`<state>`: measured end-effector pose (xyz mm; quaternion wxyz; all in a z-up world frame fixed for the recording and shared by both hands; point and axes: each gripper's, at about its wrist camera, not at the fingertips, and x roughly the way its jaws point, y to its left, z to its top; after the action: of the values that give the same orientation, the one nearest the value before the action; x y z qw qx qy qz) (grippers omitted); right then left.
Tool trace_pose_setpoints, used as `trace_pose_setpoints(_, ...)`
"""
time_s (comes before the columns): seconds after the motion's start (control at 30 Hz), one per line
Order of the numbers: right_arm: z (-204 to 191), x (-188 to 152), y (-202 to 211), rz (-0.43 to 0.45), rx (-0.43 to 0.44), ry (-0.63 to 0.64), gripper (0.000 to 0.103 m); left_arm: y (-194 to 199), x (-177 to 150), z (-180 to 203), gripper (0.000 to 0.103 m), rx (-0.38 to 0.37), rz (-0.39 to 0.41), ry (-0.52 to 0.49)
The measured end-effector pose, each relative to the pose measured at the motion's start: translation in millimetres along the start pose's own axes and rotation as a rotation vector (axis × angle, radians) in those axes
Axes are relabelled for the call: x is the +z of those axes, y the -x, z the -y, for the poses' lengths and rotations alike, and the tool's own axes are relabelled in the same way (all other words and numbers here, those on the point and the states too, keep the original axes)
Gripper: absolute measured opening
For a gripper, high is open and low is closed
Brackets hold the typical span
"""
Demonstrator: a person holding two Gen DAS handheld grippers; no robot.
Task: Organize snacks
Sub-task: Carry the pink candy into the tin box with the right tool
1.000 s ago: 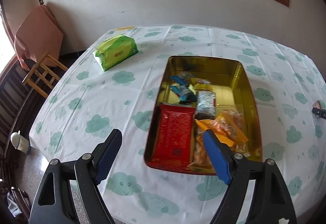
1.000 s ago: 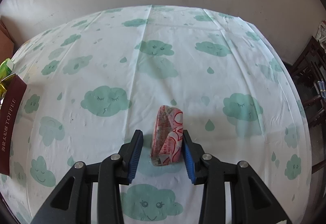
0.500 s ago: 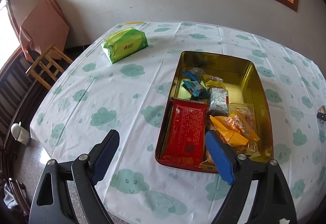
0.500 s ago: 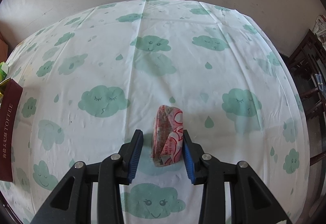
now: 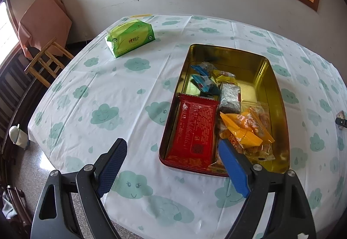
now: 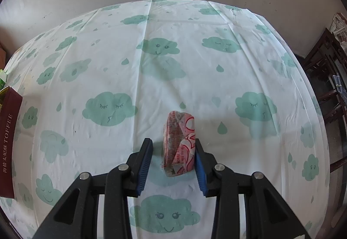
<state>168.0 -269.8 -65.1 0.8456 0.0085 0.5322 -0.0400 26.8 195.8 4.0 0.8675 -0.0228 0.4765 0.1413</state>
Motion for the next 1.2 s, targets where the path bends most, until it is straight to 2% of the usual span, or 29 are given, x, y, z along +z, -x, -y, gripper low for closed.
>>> trace_pose_setpoints(0.13,-1,-1,1,0.013,0.004,0.003,0.031,0,0,0,0.085,0.004,-0.002,0.003)
trace_pose_setpoints(0.17,-2,-1,1,0.014,0.005,0.004,0.025,1,-1,-1,0.085,0.005,-0.005,0.005)
trace_pose_setpoints(0.43,-6,-6,4,0.03,-0.002,0.001,0.024,1,-3,-8,0.085,0.009,-0.008,0.015)
trace_pose_setpoints(0.63,-14,-13,19,0.084,-0.011,0.004,0.023,0,-4,-10,0.085,-0.004,-0.013,0.021)
trace_pose_setpoints(0.93,-52,-24,46,0.11,0.085,0.046,0.023,1,-5,-13,0.086,-0.002,-0.012,0.027)
trace_pose_setpoints(1.2,-123,-35,71,0.114,0.215,0.139,0.023,2,-6,-22,0.087,0.007,-0.003,0.036)
